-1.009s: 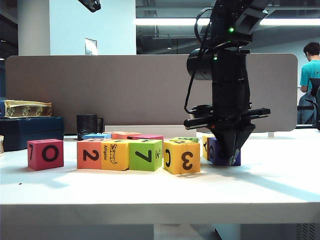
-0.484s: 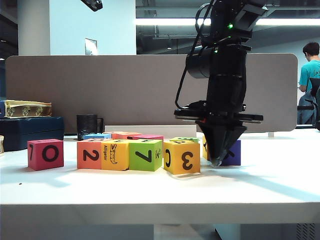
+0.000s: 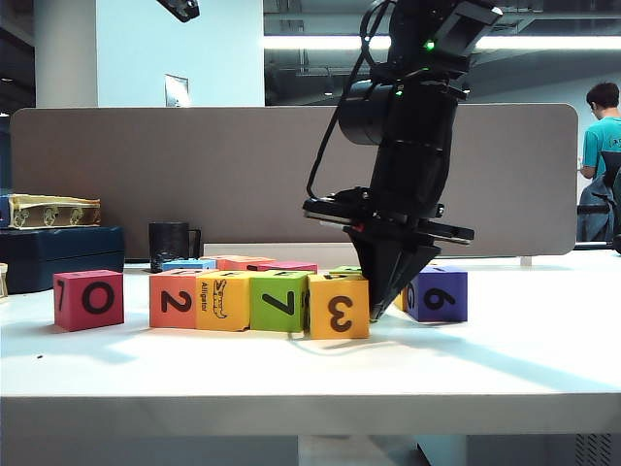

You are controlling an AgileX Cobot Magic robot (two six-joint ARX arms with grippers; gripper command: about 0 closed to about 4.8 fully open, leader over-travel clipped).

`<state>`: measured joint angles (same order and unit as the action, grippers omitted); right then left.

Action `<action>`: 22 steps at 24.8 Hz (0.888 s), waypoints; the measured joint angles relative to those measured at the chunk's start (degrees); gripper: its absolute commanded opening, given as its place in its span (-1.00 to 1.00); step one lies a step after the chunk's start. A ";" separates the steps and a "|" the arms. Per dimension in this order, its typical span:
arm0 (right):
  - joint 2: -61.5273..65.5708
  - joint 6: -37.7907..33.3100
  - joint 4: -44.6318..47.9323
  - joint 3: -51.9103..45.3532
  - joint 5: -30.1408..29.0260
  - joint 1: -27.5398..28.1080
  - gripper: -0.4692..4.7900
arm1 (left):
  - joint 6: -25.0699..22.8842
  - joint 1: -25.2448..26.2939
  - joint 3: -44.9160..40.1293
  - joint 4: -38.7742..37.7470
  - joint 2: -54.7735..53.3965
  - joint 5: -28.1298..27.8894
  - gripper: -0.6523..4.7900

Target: Select the appropriate blocks from the scattered letter blocks on the table and arrange them in a row to spell out "DEEP".

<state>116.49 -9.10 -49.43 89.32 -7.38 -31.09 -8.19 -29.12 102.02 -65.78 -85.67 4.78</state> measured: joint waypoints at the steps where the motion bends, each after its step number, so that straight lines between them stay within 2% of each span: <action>1: 0.00 0.02 0.07 0.00 -0.15 -0.02 -0.83 | -0.02 0.02 0.00 0.00 0.00 0.00 -0.58; 5: 0.00 0.00 -0.66 0.00 -0.15 0.09 -0.83 | -0.02 0.00 0.00 0.00 0.00 0.00 -0.58; 9: 0.00 0.00 -7.45 0.00 1.05 0.02 -0.83 | -0.02 0.00 0.00 0.00 0.00 0.00 -0.58; 11: -0.02 0.02 -9.57 -0.02 -0.48 0.07 -0.83 | -0.02 0.00 0.00 0.07 0.00 0.00 -0.58; 14: -0.15 0.00 -11.58 -0.02 -7.89 -0.46 -0.83 | -0.02 0.00 0.00 0.83 0.00 0.00 -0.58; 16: -0.50 0.02 -11.50 -0.02 -10.34 -0.83 -0.83 | -0.02 0.00 0.00 1.09 0.00 0.00 -0.58; 22: -1.16 0.00 -8.39 -0.02 -10.62 -1.40 -0.83 | 0.17 0.00 0.00 1.53 0.00 -0.02 -0.58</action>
<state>115.33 -9.10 -57.82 89.30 -18.00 -32.49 -8.01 -29.12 102.02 -64.25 -85.67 4.75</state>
